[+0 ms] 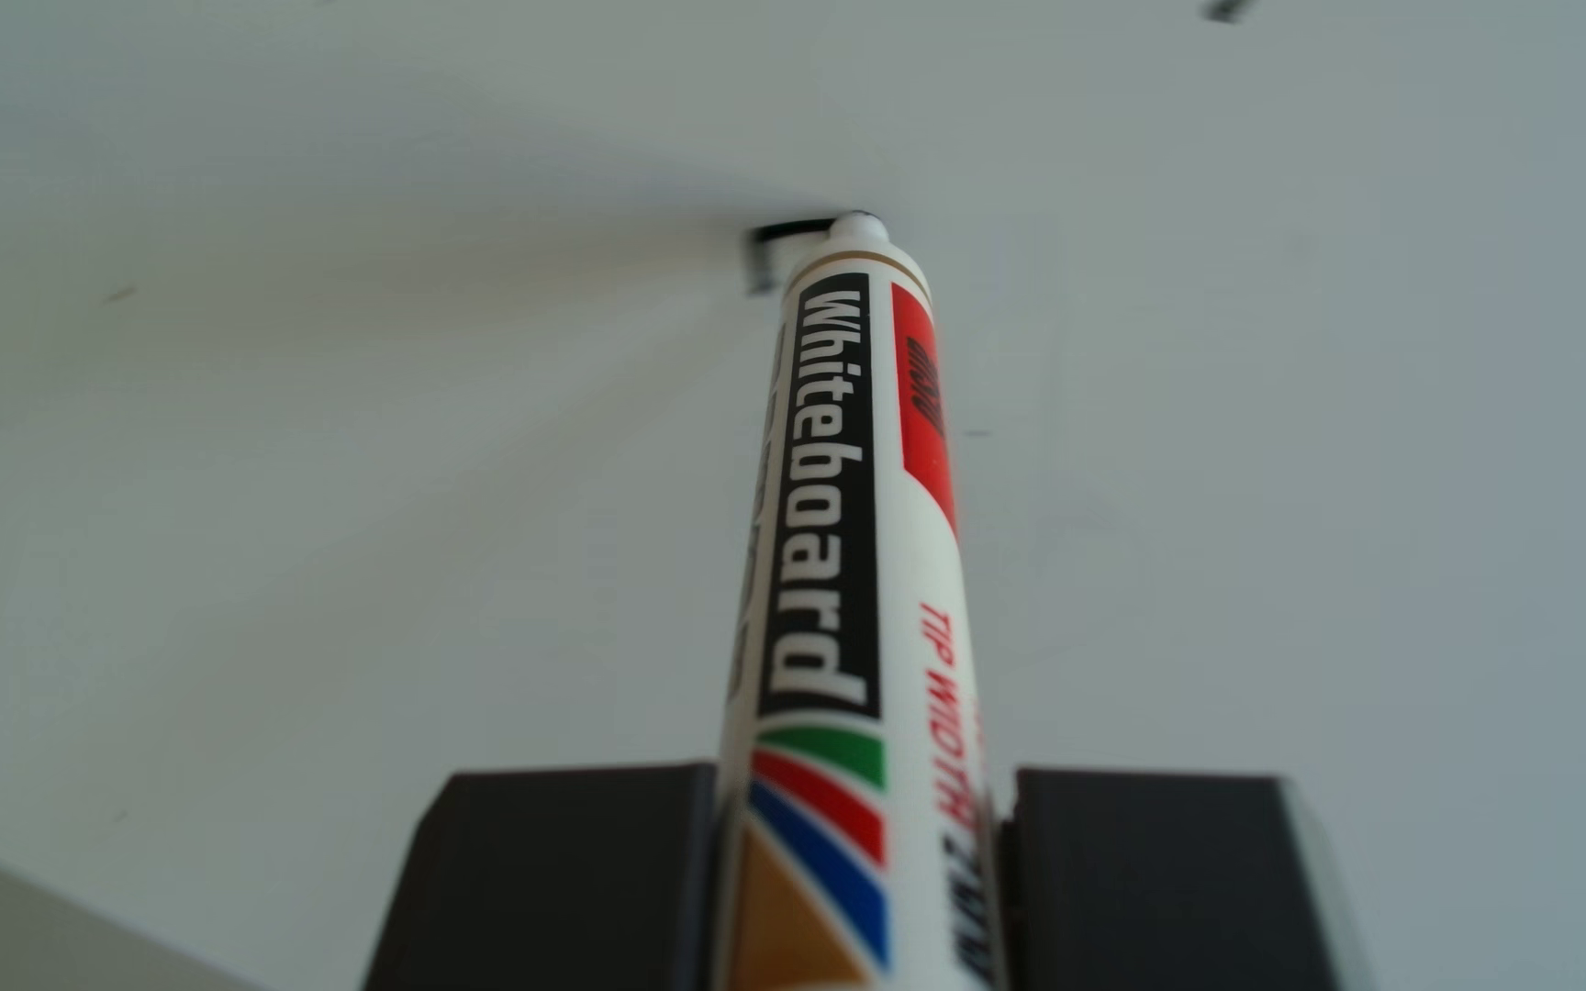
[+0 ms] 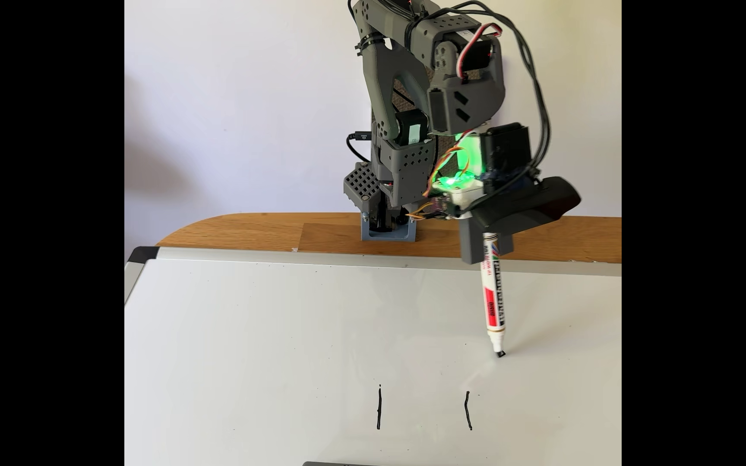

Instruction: Draw a face

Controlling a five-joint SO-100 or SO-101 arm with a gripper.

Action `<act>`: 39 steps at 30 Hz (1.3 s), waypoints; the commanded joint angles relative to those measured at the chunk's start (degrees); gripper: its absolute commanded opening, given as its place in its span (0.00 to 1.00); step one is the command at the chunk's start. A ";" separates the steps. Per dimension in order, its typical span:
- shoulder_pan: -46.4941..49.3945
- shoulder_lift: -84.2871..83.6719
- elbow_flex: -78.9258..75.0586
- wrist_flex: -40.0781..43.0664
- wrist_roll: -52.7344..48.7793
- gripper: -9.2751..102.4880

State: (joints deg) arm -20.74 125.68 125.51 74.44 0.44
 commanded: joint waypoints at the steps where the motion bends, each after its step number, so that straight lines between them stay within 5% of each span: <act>1: 3.52 2.55 -0.53 -0.35 -0.44 0.07; 25: 33.84 3.34 -1.23 4.13 -0.44 0.07; 39: 39.02 3.43 -2.02 4.22 -0.44 0.07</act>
State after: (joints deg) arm 18.46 126.83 125.51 78.49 0.44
